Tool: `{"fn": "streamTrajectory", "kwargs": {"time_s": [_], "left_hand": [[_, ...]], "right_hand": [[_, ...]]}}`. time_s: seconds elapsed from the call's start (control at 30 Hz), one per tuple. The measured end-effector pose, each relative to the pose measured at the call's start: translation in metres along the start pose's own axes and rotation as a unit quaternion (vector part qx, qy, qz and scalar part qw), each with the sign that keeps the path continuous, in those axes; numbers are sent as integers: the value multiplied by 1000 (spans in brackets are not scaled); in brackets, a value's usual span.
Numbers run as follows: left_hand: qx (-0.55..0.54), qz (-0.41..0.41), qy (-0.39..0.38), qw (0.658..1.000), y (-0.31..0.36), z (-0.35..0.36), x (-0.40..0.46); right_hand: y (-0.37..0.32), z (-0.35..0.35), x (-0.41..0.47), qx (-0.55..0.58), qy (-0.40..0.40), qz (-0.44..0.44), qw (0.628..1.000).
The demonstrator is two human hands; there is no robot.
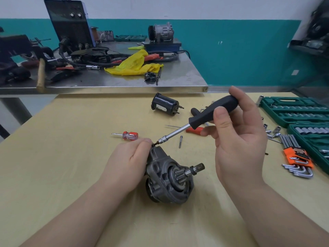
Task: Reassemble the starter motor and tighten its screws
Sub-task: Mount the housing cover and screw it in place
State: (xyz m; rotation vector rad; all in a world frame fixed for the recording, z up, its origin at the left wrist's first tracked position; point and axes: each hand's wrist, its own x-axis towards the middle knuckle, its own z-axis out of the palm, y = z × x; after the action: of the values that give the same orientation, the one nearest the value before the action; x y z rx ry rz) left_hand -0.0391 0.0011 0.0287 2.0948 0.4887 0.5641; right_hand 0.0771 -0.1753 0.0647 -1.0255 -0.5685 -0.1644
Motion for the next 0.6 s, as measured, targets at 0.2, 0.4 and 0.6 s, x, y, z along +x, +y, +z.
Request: {"fn": "streamTrajectory", "kwargs": {"time_s": [0.2,0.4,0.6], "left_hand": [[-2,-8,-2,1000,2,0,0],[1,-1,5,1000,3,0,-2],[16,19,4,1000,1,1,-1]], "right_hand": [[4,-8,1,5,-26,1,1000],[-3,-4,5,15,8,13,1000],[1,-1,1,-3,-6,-18,1000]]}}
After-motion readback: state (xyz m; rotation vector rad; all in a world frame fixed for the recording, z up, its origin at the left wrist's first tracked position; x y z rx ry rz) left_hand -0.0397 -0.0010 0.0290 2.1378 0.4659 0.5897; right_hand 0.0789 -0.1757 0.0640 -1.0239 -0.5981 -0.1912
